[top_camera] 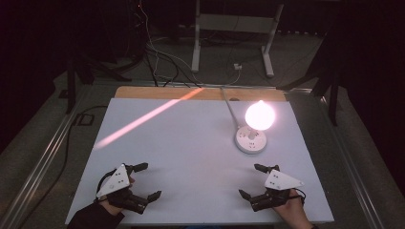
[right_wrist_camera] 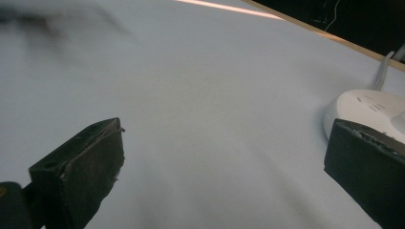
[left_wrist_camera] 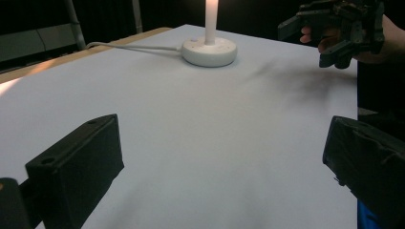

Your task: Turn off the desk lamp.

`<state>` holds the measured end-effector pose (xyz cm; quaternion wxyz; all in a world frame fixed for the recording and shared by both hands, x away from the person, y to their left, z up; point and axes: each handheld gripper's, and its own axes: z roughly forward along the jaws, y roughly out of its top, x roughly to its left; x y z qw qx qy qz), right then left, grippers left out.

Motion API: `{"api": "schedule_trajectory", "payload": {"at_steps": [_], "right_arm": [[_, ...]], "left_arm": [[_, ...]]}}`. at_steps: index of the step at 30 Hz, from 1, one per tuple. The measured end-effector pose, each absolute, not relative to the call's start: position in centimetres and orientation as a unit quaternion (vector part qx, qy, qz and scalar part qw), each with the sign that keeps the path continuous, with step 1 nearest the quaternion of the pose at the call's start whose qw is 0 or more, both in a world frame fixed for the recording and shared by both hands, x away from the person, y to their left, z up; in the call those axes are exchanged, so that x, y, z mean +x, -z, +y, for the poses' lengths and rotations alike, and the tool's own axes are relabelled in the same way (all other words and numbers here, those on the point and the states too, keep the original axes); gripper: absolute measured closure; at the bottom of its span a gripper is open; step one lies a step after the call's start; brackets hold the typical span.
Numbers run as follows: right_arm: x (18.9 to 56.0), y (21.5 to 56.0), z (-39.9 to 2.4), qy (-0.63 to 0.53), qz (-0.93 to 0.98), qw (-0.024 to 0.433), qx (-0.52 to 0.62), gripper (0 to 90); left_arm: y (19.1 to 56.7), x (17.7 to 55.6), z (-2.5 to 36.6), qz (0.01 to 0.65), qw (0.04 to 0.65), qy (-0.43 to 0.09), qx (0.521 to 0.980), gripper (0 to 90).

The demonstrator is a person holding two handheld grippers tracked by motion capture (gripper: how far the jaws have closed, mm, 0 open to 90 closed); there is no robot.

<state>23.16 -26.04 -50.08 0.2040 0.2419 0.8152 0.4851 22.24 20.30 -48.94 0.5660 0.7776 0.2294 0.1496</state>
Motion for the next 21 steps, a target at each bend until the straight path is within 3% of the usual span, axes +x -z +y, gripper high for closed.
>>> {"api": "schedule_trajectory", "payload": {"at_steps": [21], "right_arm": [[23.0,48.6,-25.6,-0.507,0.807,0.182,0.241,0.0]], "left_arm": [[48.9,22.2,20.3,0.230,0.567,-0.151,0.776,0.5]]}}
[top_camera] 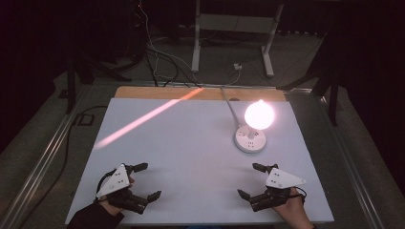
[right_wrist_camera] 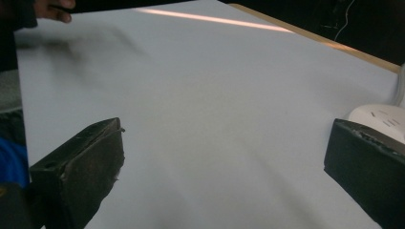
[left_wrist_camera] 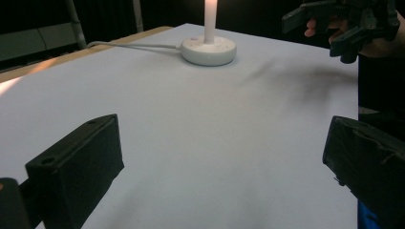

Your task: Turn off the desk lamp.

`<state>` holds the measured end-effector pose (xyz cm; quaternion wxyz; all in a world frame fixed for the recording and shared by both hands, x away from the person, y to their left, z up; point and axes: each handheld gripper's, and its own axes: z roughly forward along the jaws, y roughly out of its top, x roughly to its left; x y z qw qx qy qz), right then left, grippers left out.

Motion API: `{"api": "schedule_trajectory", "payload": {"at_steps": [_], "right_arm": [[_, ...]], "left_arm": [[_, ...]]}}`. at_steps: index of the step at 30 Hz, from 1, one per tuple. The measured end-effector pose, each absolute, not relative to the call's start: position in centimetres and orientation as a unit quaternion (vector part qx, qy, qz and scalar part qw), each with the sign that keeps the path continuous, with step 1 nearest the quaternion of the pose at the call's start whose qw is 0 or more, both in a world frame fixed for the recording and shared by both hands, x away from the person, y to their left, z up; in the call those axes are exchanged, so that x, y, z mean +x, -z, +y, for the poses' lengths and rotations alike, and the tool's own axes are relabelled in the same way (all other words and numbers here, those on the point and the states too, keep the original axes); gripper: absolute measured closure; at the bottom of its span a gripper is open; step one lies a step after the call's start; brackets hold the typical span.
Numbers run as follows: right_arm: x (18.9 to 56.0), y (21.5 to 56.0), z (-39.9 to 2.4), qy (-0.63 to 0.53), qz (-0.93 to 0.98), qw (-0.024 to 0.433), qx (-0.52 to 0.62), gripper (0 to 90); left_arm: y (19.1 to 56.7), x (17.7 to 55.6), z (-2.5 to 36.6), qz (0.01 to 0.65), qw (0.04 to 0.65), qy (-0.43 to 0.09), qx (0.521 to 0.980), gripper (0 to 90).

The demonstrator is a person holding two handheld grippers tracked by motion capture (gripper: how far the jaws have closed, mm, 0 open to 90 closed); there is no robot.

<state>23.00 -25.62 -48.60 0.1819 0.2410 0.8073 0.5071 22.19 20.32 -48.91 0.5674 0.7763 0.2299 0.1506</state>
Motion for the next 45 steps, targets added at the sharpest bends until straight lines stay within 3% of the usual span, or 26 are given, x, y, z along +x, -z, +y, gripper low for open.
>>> {"api": "schedule_trajectory", "payload": {"at_steps": [12,45], "right_arm": [[23.4,46.2,-25.7,-0.524,0.792,0.190,0.246,0.0],[27.1,44.0,-28.3,-0.514,0.769,0.231,0.301,0.0]], "left_arm": [[48.9,22.2,20.4,0.230,0.568,-0.152,0.775,0.5],[48.9,22.2,20.4,0.232,0.567,-0.152,0.776,0.5]]}}
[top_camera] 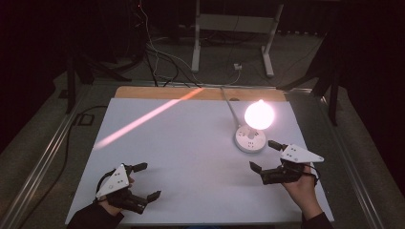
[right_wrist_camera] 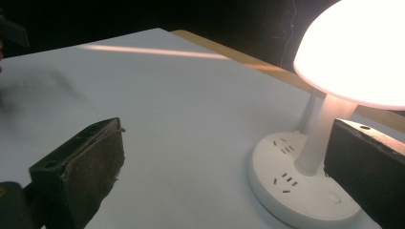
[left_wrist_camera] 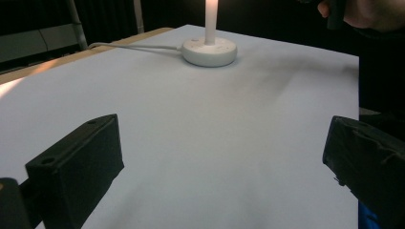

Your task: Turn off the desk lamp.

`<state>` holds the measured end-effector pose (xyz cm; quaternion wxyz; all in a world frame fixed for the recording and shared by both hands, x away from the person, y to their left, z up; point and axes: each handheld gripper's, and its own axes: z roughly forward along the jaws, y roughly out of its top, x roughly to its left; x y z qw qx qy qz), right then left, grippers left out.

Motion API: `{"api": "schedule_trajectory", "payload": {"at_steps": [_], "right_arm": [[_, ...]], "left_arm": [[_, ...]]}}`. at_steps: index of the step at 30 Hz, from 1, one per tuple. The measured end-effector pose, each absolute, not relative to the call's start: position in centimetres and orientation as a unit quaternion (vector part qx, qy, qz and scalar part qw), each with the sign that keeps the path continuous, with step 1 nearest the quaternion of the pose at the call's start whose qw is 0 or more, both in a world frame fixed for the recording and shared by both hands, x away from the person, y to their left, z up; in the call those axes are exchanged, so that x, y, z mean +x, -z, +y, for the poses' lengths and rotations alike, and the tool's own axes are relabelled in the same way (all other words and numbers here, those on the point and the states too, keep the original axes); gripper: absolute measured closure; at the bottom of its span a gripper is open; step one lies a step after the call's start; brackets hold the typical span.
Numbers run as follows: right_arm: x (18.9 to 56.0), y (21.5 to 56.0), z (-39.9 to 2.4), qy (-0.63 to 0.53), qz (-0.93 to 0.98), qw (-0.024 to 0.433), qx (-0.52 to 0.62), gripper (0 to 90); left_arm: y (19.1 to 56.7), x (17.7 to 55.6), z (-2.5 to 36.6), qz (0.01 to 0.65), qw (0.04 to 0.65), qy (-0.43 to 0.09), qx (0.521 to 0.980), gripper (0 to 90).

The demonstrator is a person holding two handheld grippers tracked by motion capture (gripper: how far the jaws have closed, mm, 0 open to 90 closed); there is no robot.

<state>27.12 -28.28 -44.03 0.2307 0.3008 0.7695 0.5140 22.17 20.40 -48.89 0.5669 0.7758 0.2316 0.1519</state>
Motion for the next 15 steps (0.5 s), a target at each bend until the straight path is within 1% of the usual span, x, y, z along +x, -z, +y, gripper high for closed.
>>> {"api": "schedule_trajectory", "payload": {"at_steps": [15], "right_arm": [[29.1,44.3,-29.6,-0.497,0.764,0.238,0.334,0.0]], "left_arm": [[48.9,22.1,20.4,0.231,0.567,-0.152,0.776,0.5]]}}
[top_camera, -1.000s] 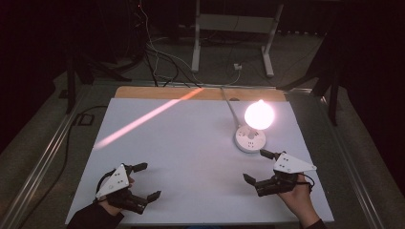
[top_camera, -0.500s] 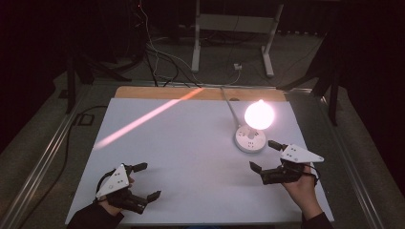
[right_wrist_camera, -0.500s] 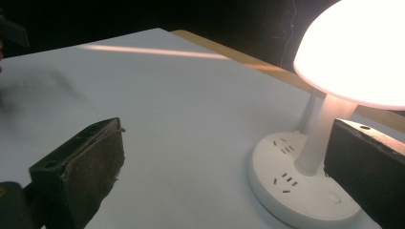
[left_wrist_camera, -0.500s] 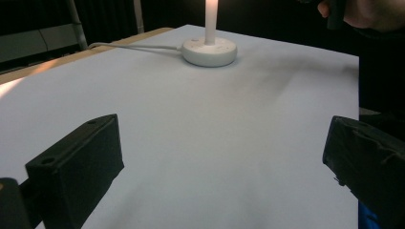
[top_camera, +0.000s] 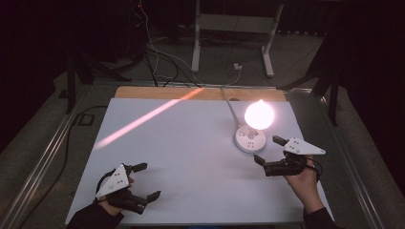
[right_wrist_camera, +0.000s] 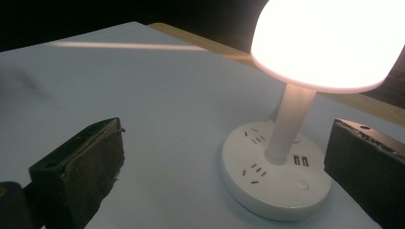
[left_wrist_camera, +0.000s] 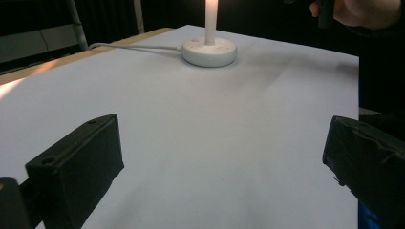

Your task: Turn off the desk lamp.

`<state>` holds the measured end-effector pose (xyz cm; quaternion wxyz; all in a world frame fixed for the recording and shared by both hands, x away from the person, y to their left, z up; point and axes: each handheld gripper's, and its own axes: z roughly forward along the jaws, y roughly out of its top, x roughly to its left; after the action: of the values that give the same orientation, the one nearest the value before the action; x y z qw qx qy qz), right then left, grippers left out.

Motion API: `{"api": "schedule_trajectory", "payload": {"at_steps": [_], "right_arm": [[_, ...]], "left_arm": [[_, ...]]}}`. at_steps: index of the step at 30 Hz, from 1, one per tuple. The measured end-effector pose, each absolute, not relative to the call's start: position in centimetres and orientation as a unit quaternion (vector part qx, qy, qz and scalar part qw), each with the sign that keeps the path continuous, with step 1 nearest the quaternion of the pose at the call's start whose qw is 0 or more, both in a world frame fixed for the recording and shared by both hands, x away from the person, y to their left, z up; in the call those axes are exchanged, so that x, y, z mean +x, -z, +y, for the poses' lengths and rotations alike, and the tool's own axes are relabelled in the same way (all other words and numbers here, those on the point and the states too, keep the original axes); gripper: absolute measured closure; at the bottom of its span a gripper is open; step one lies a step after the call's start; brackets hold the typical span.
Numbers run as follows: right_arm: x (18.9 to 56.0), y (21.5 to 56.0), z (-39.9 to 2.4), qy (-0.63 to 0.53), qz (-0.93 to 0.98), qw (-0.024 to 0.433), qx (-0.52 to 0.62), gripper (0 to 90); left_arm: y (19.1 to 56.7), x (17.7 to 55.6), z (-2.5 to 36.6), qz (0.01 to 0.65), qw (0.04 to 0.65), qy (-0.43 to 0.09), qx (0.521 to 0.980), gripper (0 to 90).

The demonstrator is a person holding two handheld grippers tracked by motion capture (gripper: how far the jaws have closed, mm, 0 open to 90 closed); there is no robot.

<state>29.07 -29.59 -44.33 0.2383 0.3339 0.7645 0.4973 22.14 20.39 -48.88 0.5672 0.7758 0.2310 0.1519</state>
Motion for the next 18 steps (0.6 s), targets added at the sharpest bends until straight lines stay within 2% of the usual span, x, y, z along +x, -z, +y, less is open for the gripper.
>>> {"api": "schedule_trajectory", "payload": {"at_steps": [9,14,18], "right_arm": [[30.5,44.8,-30.6,-0.478,0.764,0.243,0.358,0.0],[31.4,45.5,-31.1,-0.469,0.765,0.225,0.379,0.0],[31.9,45.8,-31.3,-0.458,0.764,0.228,0.393,0.0]], "left_arm": [[48.9,22.1,20.4,0.231,0.567,-0.151,0.776,0.5],[48.9,22.1,20.4,0.231,0.567,-0.151,0.776,0.5],[48.9,22.2,20.4,0.231,0.567,-0.151,0.776,0.5]]}}
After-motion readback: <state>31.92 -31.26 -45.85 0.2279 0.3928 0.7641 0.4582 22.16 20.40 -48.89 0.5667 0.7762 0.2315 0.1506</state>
